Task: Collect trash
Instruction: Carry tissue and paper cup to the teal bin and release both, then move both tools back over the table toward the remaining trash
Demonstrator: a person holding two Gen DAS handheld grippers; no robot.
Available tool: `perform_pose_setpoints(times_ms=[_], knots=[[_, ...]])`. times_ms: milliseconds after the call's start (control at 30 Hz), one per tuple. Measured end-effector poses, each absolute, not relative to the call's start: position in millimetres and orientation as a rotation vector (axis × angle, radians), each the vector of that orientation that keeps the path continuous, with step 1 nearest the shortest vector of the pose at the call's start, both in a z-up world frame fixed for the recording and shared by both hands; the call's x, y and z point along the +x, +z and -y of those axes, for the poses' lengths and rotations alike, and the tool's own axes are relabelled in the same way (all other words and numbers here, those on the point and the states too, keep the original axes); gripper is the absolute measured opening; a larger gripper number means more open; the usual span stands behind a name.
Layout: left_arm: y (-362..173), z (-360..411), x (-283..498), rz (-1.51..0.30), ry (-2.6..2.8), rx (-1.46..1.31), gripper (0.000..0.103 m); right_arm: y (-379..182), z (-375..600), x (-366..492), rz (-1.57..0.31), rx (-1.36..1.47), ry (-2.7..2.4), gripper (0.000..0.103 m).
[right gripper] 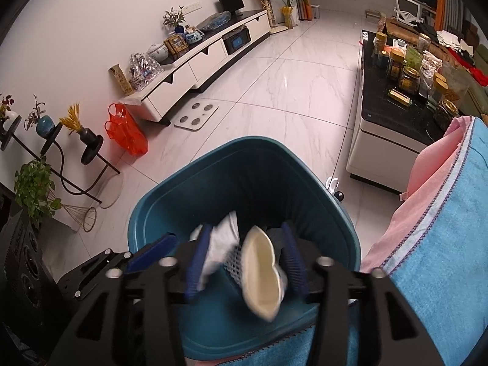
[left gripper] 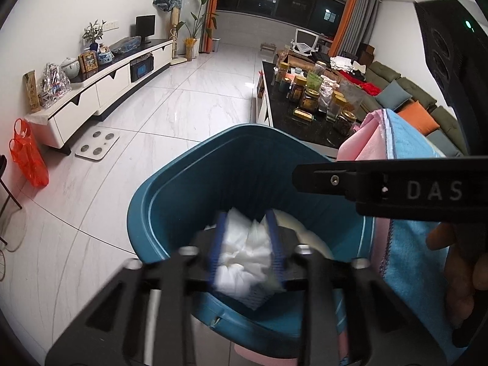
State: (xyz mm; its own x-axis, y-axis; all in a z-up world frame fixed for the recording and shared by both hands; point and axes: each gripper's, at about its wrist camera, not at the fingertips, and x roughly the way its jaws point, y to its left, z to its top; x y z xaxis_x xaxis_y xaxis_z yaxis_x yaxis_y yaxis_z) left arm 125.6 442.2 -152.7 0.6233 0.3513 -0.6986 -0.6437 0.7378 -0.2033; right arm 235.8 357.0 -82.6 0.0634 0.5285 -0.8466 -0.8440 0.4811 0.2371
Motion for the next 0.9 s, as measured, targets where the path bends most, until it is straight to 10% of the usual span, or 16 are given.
perform_pose_setpoints(times_ms=[433,900], knots=[[-89.4,-416.1,59.2,-0.506,0.714,-0.407,0.095,-27.6,-304.7,228.0,-0.899,-0.205,1.092,0.066],[-9.0,-334.1,-29.9,-0.303,0.727,-0.372,0.097,17.3,-194.7,188.6,-0.595,-0.138,1.003,0.096]])
